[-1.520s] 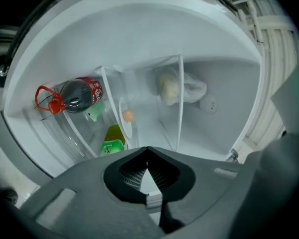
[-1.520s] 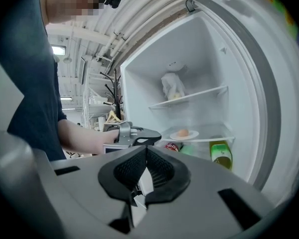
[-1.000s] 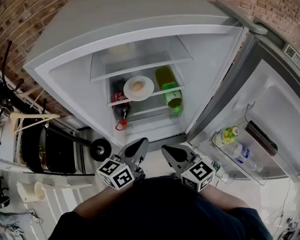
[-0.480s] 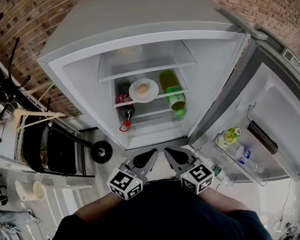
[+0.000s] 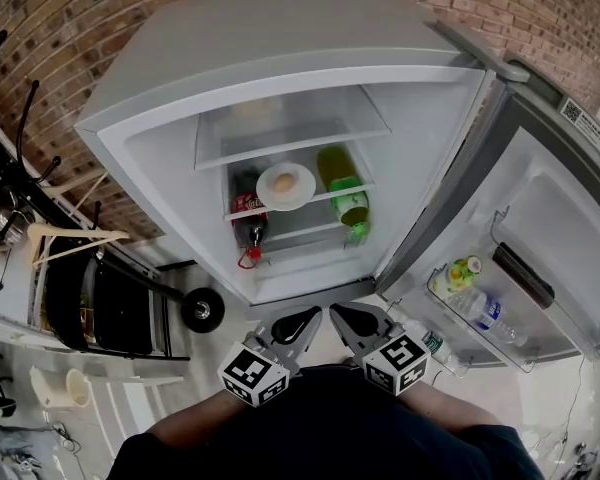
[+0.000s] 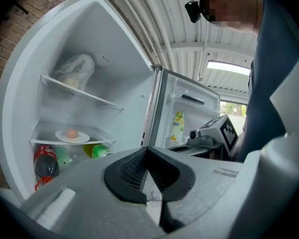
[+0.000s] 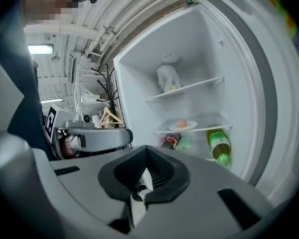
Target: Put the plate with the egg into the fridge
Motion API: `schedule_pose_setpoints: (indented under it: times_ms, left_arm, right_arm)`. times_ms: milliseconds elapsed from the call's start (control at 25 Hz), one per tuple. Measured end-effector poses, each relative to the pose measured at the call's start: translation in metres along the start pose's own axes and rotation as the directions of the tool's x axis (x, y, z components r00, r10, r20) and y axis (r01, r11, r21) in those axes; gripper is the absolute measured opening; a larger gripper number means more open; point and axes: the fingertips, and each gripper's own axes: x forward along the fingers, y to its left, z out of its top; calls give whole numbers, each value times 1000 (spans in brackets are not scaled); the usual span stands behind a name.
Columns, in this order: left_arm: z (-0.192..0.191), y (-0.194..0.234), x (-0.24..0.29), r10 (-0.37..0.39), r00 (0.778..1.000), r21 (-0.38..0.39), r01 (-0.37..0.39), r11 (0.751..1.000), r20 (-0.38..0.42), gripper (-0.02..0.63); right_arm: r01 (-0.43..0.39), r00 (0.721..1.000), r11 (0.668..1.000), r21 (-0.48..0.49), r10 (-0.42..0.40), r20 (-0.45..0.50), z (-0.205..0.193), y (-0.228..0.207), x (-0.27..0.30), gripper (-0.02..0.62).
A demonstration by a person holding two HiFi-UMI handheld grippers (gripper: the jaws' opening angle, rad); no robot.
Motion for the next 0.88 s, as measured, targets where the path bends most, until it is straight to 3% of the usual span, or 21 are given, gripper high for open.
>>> schedule_pose_setpoints:
  times_ms: [880]
  left_arm:
    - [2,-3,-4,-11,1000,36,11,999,2,5]
  right_arm:
    - [-4,1000,1000,-4,4,-5,0,4,6,9]
